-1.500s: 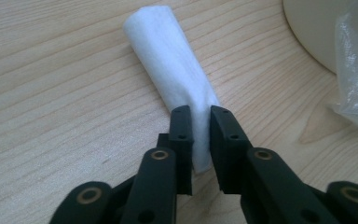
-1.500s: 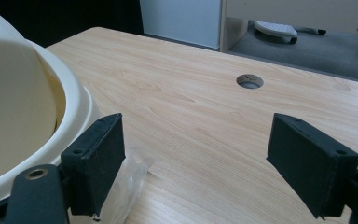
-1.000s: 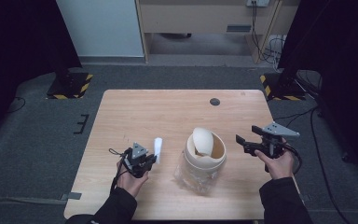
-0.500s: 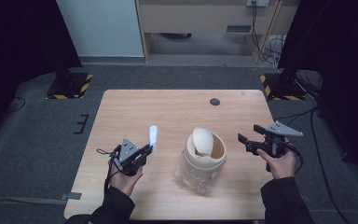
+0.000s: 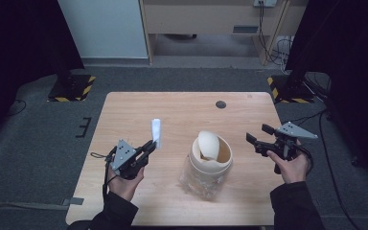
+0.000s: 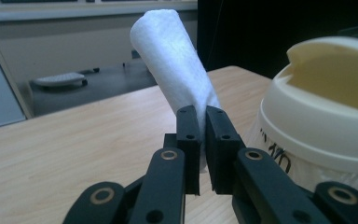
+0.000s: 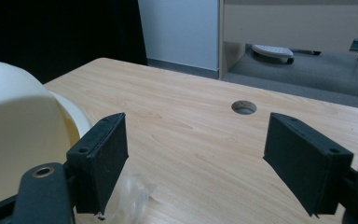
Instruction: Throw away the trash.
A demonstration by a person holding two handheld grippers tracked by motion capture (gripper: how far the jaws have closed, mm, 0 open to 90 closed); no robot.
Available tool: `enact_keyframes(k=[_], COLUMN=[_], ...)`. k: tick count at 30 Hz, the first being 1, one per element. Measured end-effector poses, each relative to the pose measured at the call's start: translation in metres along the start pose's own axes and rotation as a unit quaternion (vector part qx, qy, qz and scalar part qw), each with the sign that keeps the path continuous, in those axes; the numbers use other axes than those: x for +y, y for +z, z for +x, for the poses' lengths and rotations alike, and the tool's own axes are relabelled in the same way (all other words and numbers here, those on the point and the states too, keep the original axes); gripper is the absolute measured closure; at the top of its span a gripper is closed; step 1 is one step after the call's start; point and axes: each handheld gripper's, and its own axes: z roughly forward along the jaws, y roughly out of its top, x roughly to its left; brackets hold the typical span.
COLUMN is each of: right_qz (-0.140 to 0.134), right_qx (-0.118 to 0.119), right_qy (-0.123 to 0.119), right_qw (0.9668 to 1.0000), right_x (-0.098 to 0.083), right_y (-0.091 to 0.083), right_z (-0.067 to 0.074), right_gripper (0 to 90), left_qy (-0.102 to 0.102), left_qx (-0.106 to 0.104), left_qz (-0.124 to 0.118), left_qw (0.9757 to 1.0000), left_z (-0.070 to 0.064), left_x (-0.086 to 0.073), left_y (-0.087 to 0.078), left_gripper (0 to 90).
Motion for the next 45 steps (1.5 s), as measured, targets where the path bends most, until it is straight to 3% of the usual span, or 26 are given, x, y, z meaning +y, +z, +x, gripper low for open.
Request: enact_keyframes(k=[10,14,22,25,31,45], right_qz=[-0.031,-0.040,-0.060,-0.064,-0.075,-0.098], right_qx=[0.014,0.018,0.043,0.052,0.075,0.130], right_qy=[0.002,-0.009,-0.020,-0.019,-0.026,-0.015], right_qw=[0.9994,0.9990,0.9971,0.9964,0.9940,0.9865], right_x=[0.018,0.029,0.045,0.051,0.061,0.075], right_y=[-0.005,-0.009,-0.012,-0.011,-0.010,-0.007], right_z=[0.004,0.005,0.022,0.029,0.042,0.063], right_gripper=[21.5,21.7,22.2,22.3,23.6,29.2], left_qy=[0.010,0.022,0.040,0.056,0.067,0.083], left_qx=[-0.023,-0.035,-0.055,-0.062,-0.073,-0.101], left_qz=[-0.024,-0.037,-0.059,-0.064,-0.074,-0.090], left_qw=[0.9994,0.9985,0.9960,0.9945,0.9924,0.9873], left_z=[-0.012,-0.021,-0.037,-0.046,-0.055,-0.077], left_x=[0.014,0.021,0.037,0.043,0.051,0.064], left_y=[-0.006,-0.007,-0.009,-0.009,-0.007,0.009], left_gripper=[84.6,84.6,84.6,84.6,84.6,84.7])
